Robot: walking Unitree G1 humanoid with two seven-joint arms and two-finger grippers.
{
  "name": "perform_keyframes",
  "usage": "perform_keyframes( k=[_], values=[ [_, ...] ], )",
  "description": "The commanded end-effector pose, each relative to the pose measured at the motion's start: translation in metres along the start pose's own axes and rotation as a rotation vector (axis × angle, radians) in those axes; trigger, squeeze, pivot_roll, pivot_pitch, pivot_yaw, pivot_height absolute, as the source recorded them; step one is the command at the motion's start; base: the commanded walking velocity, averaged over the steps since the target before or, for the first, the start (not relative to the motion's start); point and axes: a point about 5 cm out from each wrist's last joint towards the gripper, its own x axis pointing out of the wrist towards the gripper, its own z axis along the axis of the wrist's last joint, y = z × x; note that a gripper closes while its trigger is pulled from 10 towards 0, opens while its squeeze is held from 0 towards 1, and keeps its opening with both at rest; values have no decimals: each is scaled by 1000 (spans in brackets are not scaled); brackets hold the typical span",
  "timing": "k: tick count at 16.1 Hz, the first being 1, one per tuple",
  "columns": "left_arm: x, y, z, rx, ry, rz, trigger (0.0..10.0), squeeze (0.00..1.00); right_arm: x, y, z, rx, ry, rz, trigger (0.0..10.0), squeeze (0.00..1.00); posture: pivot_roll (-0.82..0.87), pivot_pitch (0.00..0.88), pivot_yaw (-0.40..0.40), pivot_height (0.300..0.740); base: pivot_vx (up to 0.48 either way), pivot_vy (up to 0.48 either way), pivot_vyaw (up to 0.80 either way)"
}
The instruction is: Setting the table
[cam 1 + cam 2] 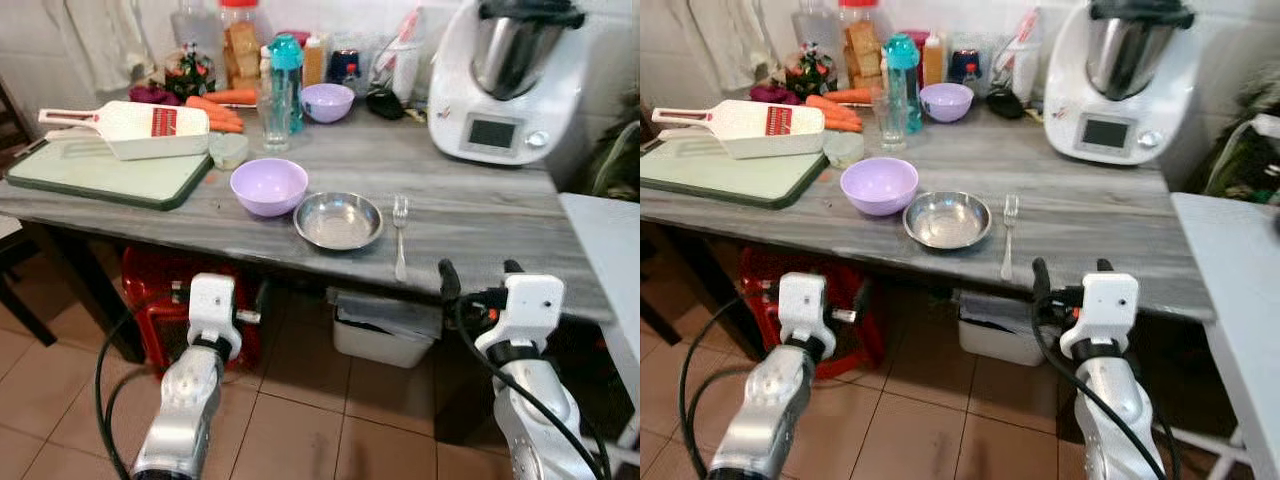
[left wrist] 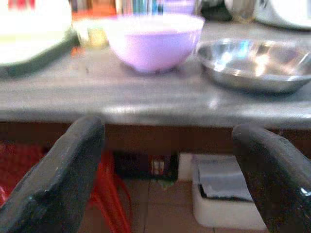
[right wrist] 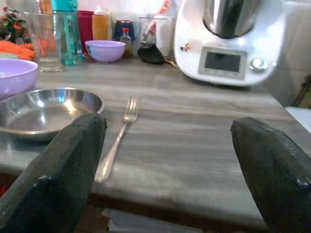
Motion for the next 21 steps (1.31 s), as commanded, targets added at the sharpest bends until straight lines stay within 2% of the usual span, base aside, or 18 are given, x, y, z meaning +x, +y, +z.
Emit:
perform_keyframes(
  k=[1,4,8,11,13,14,16,21],
  values=[
    [0,0,-4,-3,11,-8,10000,0,0,-7,0,12,3,-33,10000,0,-103,0,11,740,-274,0,0],
    [0,1,-3,-4,8,-6,10000,0,-3,-4,-3,17,6,-40,10000,0,-115,0,21,740,-275,0,0],
    [4,-6,-1,-18,4,-37,10000,0,1,-7,0,21,-9,-56,10000,0,-113,0,39,740,-281,0,0],
    [6,0,1,-6,-1,-27,10000,0,4,-9,1,19,-20,-72,10000,0,-108,0,46,740,-255,0,0],
    [5,2,1,-46,-5,-25,10000,0,4,-9,1,21,-19,-77,10000,0,-102,0,45,740,0,0,0],
    [3,-2,5,-65,-35,-72,10000,0,4,-7,-1,23,-15,-70,10000,0,-93,0,46,740,0,0,0],
    [3,-7,7,-58,-43,-101,10000,0,7,-5,-1,27,-15,-64,10000,0,-88,0,41,740,0,0,0],
    [1,-5,8,-73,-47,-108,10000,0,12,0,-1,40,-13,-43,10000,0,-65,0,27,740,0,-121,-170]
  ],
)
